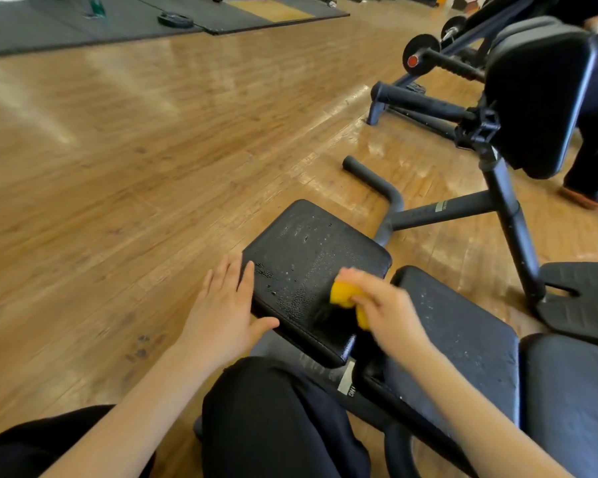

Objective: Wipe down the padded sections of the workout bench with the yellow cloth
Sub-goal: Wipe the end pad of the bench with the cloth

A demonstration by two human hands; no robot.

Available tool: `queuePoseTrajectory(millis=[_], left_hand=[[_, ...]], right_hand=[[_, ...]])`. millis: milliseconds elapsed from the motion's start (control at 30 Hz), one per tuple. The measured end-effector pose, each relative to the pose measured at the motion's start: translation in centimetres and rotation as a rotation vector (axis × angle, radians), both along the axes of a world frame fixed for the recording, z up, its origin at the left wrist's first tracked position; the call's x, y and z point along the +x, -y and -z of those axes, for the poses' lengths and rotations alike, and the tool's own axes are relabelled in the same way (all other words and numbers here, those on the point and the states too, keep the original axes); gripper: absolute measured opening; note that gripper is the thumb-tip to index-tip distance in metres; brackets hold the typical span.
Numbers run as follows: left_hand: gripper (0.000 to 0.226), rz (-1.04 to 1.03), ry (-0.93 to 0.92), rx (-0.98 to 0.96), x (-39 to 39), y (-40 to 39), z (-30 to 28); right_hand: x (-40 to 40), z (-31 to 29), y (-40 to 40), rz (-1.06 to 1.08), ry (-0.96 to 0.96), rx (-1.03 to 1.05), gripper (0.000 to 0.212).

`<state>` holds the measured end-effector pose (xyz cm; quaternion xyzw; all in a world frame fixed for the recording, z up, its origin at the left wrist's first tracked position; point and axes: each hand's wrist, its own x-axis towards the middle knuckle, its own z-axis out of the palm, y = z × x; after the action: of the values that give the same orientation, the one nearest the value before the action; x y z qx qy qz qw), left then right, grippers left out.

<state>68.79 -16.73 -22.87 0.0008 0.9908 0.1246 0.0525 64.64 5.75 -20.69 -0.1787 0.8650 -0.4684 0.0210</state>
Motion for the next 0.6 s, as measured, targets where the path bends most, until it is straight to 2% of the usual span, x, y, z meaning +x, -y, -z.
queuePoseTrajectory(millis=[100,167,267,367,500,600], left_hand=[[0.097,-0.071,0.030,0.084,0.0,0.3,-0.1],[0.098,-0.072,0.035,0.108,-0.1,0.1,-0.1],[0.098,-0.088,0.025,0.106,-0.3,-0.1,0.1],[0.099,-0.096,0.013,0.095,-0.5,-0.4,0.2],[0.098,-0.106,0.022,0.112,-0.6,-0.7,0.1],[0.099,-0.091,0.012,0.117,-0.6,-0.5,0.2]], right_hand=[[-6.1,-0.5,-1.5,0.329,-0.028,0.062,0.032],[-9.1,-0.1,-1.2,0.370,0.020,0.213,0.031],[-10.4,1.5,0.1,0.345,0.022,0.489,0.035],[-9.3,2.2,0.7,0.292,-0.029,0.606,0.043],[-6.4,1.6,1.6,0.138,-0.099,0.615,0.044],[-1.9,1.2,3.7,-0.129,-0.181,0.585,0.046]])
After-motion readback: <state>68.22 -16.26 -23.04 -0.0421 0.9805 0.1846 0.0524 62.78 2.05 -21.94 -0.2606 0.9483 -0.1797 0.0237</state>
